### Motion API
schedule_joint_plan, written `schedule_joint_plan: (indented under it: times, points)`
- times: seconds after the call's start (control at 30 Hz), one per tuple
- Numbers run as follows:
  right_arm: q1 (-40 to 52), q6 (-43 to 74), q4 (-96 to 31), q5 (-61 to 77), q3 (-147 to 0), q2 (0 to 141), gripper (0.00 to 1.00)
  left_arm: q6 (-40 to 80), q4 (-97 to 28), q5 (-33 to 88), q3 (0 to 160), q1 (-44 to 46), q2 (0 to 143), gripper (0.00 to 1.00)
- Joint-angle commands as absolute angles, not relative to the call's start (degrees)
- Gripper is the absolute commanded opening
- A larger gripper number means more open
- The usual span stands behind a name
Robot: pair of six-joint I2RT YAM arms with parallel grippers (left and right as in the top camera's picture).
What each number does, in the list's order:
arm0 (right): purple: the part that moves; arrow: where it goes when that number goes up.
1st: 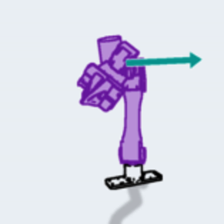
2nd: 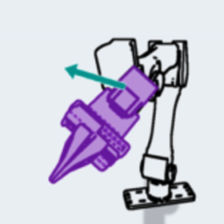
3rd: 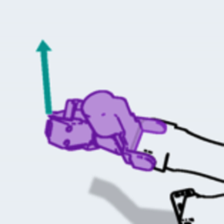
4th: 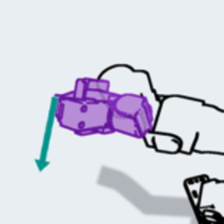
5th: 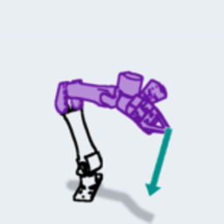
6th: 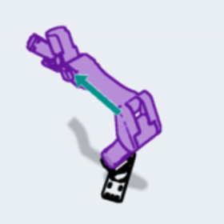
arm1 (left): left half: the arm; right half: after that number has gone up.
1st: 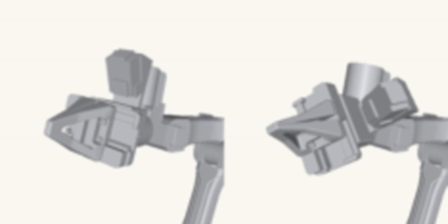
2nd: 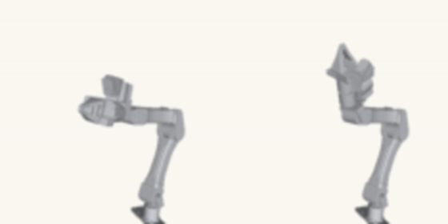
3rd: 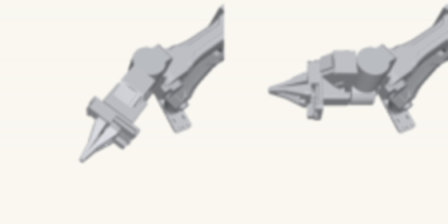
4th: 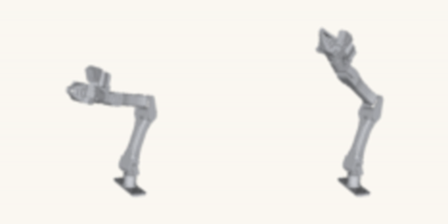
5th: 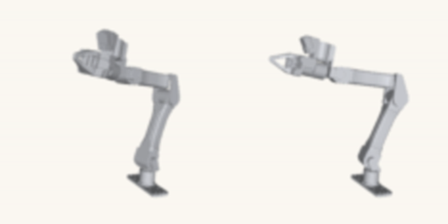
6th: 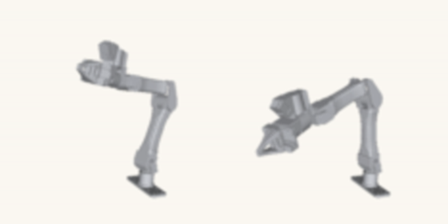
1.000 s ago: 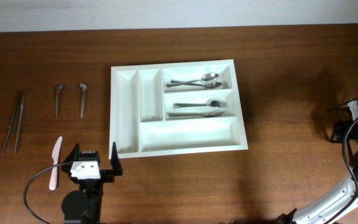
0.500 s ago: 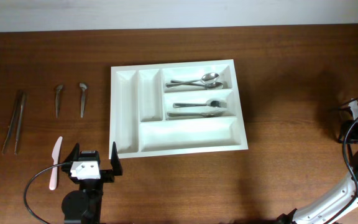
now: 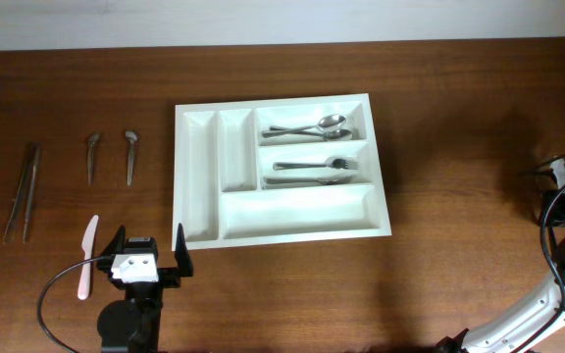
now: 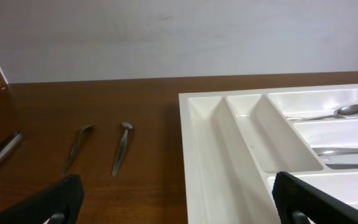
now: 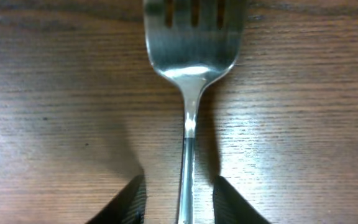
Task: Pack container
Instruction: 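Lower the right gripper and close it on the fork handle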
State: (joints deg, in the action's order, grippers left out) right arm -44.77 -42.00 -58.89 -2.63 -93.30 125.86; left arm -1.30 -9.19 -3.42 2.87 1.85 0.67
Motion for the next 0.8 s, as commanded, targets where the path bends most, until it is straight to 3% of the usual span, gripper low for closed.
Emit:
schedule_joint_plan:
  times: [0.0, 0.13, 0.2, 0.77]
  points:
    - [-45.08, -41.74, -59.07, -3.75, -92.77, 126.98, 0.3, -2.17, -9.23, -3.25, 2.68, 1.58, 0.34, 0.99]
    - [-45.06, -41.74, -59.11, -3.73, -92.77, 126.98, 0.3, -2.17, -9.23, -3.25, 2.68, 1.58, 0.34, 0.99]
    - [-45.06, -41.74, -59.13, -3.7, -92.77, 127.0, 0.25, -2.17, -9.23, -3.25, 2.68, 1.58, 0.34, 0.99]
    - [-45.06, -41.52, -59.29, -3.73, -92.77, 128.42, 0.31, -2.17, -9.21, -3.25, 2.68, 1.58, 0.34, 0.99]
